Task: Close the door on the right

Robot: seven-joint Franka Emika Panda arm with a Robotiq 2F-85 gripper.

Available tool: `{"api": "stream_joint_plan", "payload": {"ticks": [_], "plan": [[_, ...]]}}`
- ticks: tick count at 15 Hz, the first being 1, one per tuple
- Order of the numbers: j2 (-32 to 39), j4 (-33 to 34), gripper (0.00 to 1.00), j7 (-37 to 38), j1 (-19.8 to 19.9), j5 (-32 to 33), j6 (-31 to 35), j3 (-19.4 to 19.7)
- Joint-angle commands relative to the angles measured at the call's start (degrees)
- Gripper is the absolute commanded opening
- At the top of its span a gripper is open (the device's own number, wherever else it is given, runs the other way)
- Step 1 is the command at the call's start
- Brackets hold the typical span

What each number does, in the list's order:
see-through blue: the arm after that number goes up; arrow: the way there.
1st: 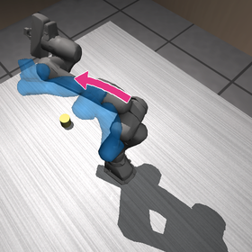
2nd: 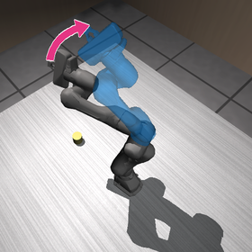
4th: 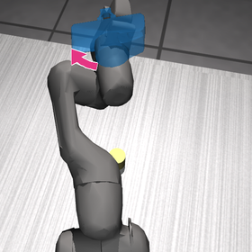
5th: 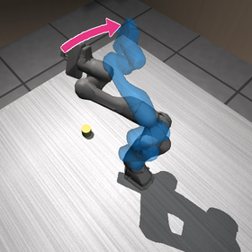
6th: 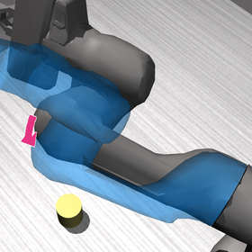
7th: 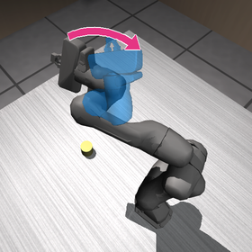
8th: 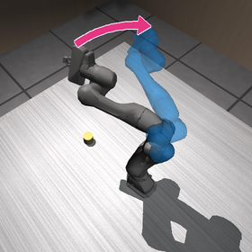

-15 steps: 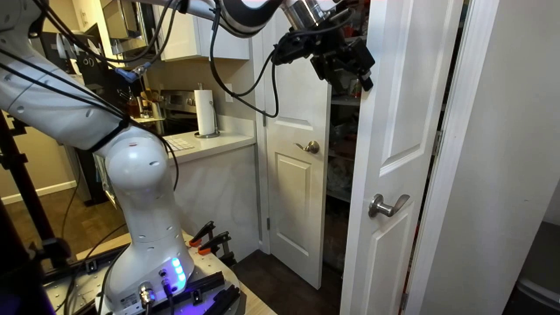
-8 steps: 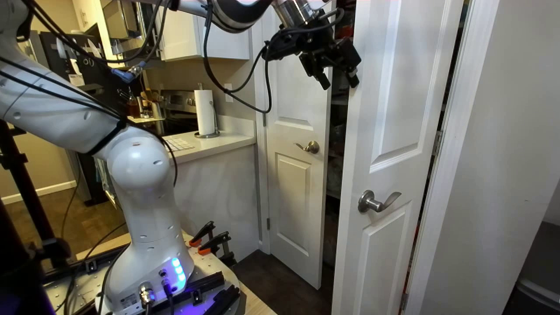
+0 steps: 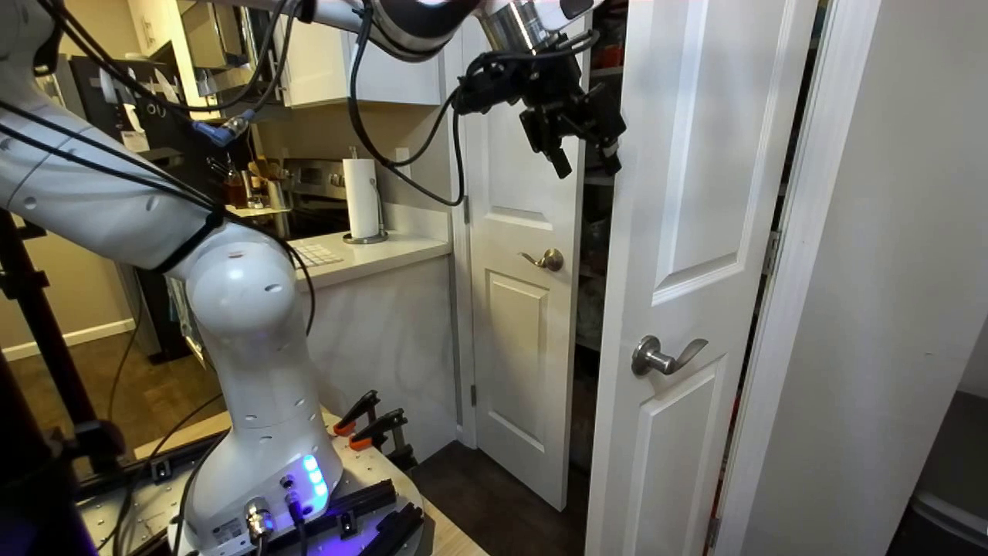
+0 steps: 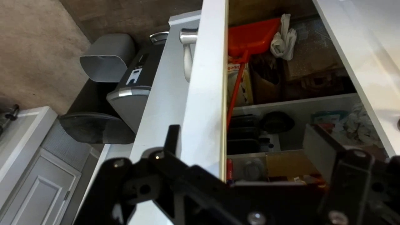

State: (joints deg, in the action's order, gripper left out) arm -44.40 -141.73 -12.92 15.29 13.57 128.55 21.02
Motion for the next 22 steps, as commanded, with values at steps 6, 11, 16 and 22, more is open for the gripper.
{"api": "stream_joint_plan", "payload": {"ticks": [6, 11, 16, 22], "plan": [[3.7, -1.5, 1.00, -2.3, 3.9, 6.3, 9.4, 1.5], [2.9, -1.6, 1.00, -2.6, 2.8, 5.4, 15.5, -0.7], [1.4, -2.7, 1.00, -3.8, -2.4, -0.6, 16.5, 1.1], [-0.8, -4.6, 1.00, -4.9, -7.5, -8.4, 17.4, 3.4]]}}
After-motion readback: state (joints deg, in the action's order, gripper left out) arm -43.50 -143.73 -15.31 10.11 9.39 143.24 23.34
